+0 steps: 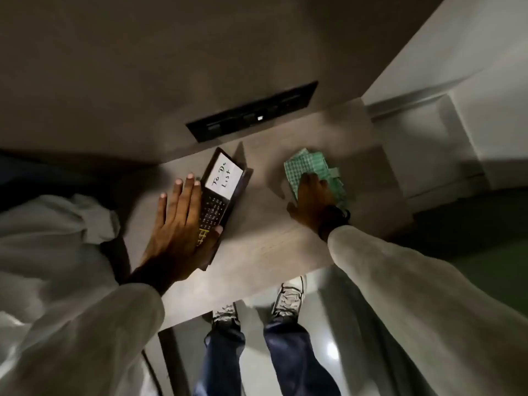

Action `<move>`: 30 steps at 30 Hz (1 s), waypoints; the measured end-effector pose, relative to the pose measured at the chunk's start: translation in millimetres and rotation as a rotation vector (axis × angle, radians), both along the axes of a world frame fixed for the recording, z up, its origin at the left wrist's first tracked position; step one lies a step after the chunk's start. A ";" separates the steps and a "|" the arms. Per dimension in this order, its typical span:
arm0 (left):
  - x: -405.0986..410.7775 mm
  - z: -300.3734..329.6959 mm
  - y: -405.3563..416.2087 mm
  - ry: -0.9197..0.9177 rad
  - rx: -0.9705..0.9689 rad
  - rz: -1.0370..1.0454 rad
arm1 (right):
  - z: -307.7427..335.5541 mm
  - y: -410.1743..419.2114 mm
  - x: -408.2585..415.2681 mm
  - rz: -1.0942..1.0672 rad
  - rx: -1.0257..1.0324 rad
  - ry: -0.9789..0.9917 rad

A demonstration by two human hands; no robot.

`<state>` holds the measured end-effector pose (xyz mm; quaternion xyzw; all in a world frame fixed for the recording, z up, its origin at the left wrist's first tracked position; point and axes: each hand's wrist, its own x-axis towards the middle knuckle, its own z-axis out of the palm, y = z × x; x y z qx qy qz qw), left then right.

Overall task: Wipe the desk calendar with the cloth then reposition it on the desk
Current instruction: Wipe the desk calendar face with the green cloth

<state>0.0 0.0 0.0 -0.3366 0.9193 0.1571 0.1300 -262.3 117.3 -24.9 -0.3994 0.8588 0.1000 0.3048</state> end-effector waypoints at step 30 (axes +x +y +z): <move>31.7 -30.5 -36.9 0.189 0.079 -0.175 | -22.4 -57.8 168.6 -1.217 -0.741 -0.565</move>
